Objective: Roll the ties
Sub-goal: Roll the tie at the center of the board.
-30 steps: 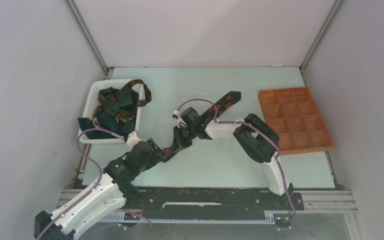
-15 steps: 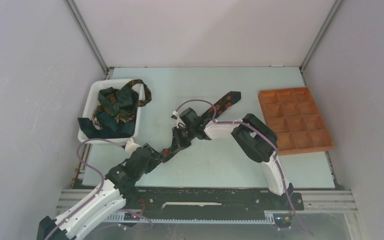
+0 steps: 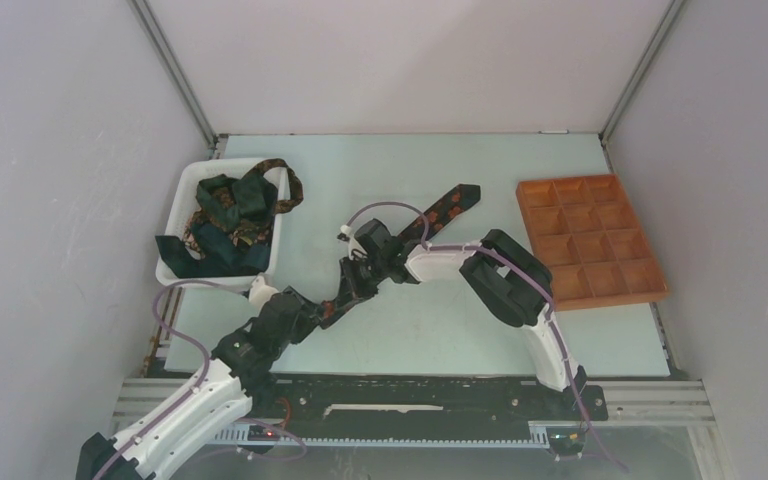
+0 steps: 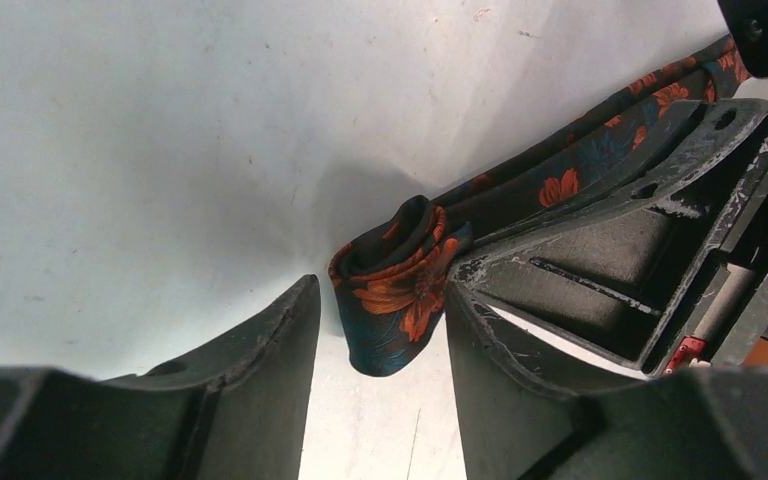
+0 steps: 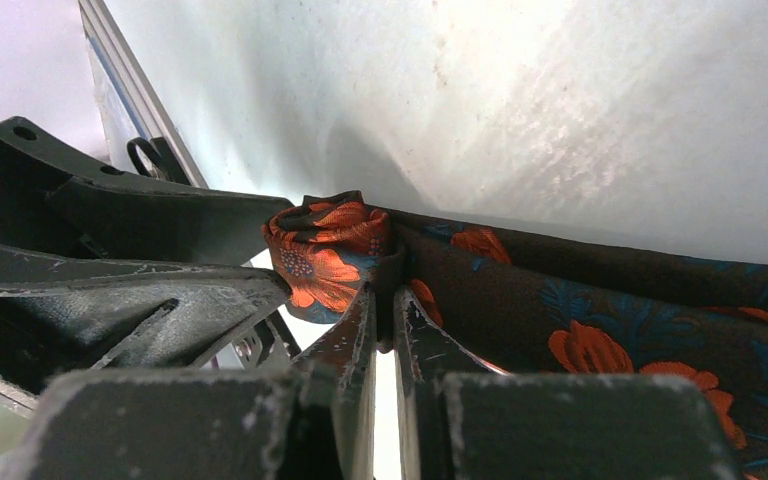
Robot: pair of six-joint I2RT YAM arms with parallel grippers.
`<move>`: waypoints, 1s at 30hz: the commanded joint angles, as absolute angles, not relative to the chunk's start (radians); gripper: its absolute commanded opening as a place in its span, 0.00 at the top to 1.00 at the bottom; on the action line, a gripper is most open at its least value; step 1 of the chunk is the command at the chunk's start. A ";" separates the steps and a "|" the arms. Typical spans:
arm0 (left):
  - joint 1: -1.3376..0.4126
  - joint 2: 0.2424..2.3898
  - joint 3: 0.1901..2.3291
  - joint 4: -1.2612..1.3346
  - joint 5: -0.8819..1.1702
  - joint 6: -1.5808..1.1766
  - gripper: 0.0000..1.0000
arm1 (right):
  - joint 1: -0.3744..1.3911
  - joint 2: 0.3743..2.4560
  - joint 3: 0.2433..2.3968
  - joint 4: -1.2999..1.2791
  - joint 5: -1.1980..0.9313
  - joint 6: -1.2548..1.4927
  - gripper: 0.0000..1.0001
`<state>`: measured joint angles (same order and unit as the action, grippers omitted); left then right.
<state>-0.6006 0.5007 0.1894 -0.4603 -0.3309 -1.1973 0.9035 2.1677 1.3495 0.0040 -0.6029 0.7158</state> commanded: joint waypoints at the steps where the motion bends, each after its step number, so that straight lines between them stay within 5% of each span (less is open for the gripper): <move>1: -0.594 0.508 0.173 -0.424 -0.325 -1.216 0.46 | 0.920 2.185 1.368 0.051 -0.631 0.734 1.00; 22: -0.594 0.503 0.111 -0.364 -0.315 -1.266 0.63 | 0.911 2.223 1.369 0.034 -0.617 0.722 1.00; 25: -0.594 0.531 0.103 -0.331 -0.300 -1.270 0.70 | 0.911 2.221 1.369 0.032 -0.614 0.721 1.00; 29: -0.594 0.553 0.100 -0.312 -0.286 -1.260 0.99 | 0.905 2.202 1.368 0.028 -0.603 0.714 0.93; 30: -0.594 0.558 0.105 -0.316 -0.286 -1.256 1.00 | 0.903 2.193 1.368 0.023 -0.598 0.711 0.89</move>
